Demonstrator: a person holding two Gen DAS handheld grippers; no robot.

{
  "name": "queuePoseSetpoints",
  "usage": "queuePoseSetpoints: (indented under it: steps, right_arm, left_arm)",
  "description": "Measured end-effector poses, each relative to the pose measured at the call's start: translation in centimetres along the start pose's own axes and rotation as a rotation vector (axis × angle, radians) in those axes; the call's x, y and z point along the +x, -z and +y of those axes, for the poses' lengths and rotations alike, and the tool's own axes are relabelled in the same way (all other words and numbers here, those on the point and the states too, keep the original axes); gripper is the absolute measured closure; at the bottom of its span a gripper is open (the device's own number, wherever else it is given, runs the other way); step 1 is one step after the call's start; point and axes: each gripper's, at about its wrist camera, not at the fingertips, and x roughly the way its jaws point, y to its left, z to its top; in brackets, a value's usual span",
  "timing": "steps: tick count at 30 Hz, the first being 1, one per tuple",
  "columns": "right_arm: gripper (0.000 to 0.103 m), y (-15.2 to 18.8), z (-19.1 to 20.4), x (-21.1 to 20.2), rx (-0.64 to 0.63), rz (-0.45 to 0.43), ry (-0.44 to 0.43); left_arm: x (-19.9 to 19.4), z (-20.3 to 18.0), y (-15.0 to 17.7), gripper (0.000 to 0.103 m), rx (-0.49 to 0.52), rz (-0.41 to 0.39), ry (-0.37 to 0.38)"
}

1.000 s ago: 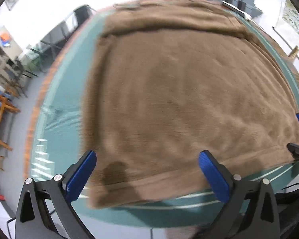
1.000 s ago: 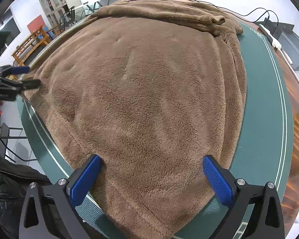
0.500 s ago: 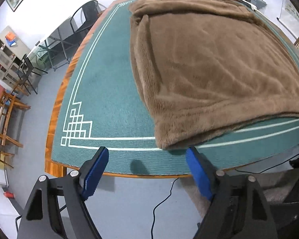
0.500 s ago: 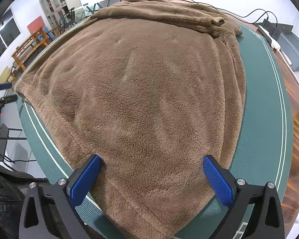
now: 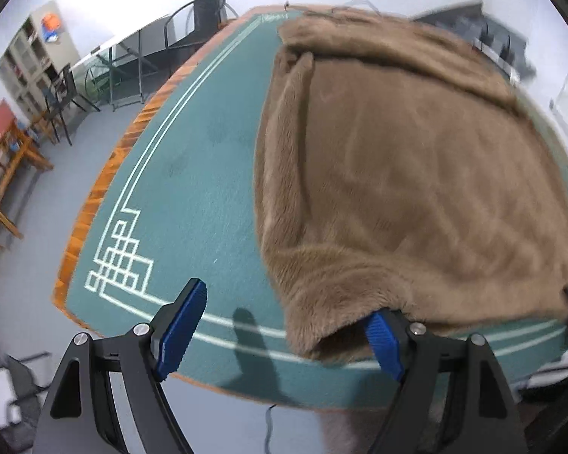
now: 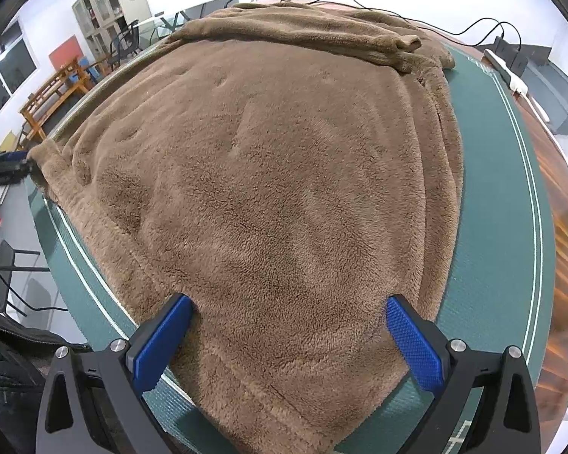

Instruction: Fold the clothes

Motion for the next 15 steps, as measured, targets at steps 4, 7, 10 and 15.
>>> queuePoseSetpoints:
  steps: [4, 7, 10, 15]
  right_arm:
    - [0.000, -0.1, 0.1, 0.3, 0.003, -0.012, 0.003]
    - [0.000, 0.5, 1.7, 0.3, 0.007, -0.017, 0.003]
    - [0.000, 0.5, 1.7, 0.0, 0.019, -0.016, -0.013]
    - [0.000, 2.0, -1.5, -3.9, 0.090, -0.099, 0.032]
  left_arm:
    - [0.2, 0.2, -0.5, 0.040, -0.049, 0.008, 0.034]
    - [1.0, 0.2, -0.3, 0.065, -0.065, 0.049, 0.022]
    - [0.4, 0.4, -0.3, 0.072, -0.077, 0.037, 0.025]
    - [-1.6, 0.8, -0.5, 0.073, -0.074, 0.008, 0.018]
